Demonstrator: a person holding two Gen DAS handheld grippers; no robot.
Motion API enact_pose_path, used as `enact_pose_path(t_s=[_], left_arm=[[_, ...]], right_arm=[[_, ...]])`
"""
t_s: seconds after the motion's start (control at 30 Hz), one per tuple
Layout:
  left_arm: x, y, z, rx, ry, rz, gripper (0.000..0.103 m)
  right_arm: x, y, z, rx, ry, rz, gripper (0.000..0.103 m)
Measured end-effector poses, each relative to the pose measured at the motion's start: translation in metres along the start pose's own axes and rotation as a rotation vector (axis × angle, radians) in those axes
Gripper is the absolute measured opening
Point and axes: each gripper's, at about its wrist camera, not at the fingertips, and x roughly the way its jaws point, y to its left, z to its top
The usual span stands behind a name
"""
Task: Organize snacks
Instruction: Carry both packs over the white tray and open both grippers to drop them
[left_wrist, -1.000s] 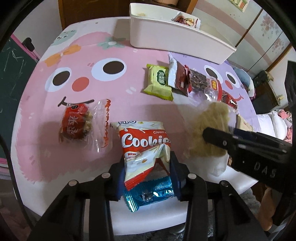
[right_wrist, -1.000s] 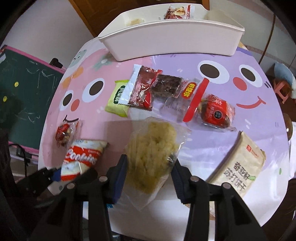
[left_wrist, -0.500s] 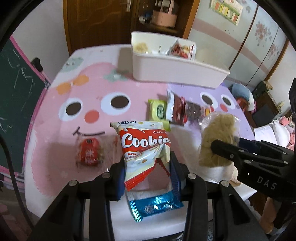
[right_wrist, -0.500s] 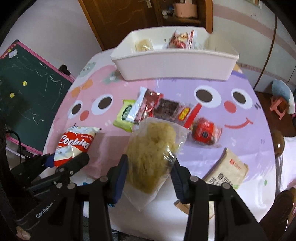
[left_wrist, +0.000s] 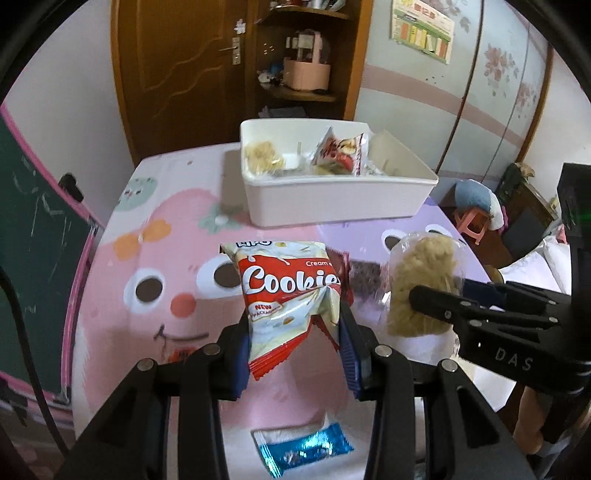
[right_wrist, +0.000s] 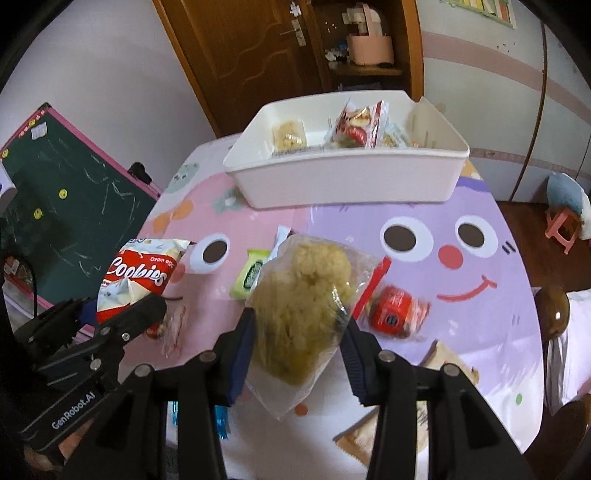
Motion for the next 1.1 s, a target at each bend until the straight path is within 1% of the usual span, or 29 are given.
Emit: enact_pose_path(t_s=[0.13,0.27,0.43,0.57,0.7,0.73,0.87,1.0,1.1], left_arm=[[-0.006,-0.002,0.038,0.02,-0.056,-0.004,0.039],[-0.011,-0.001,0.089,0.011,-0.112,-0.027,0.039],[-0.015,-0.008,0.149,0.044,-0.201,-0.013,0.039],[-0.007,-0.012,0.189,0.042,-0.234,-0.01,0.039],[0.011,-0.013,0.221,0.029,-0.209,-0.018,0.039],[0.018,-0.015,0.229,0.036,-0.202,-0.008,0.039],[0.04,-0.019,0.248,0.06,-0.172,0.01,0.039],[0.067,-0.02,0.255,0.056,-0.138,0.004,0.039],[0.087,-0.017,0.252,0.038,-0.108,-0.002,0.039]], right_arm=[[-0.013,-0.012,0.029,0.001,-0.068,-0.017,0.044],[-0.031,-0.027,0.067,0.009,-0.158,-0.048,0.044],[-0.047,-0.043,0.117,0.016,-0.251,-0.091,0.044],[-0.049,-0.054,0.155,0.03,-0.315,-0.125,0.044],[-0.039,-0.064,0.186,0.069,-0.315,-0.117,0.044],[-0.034,-0.066,0.193,0.074,-0.309,-0.117,0.044],[-0.018,-0.064,0.211,0.054,-0.285,-0.141,0.044],[-0.007,-0.066,0.217,0.051,-0.265,-0.155,0.044],[0.008,-0.072,0.222,0.058,-0.245,-0.158,0.045]])
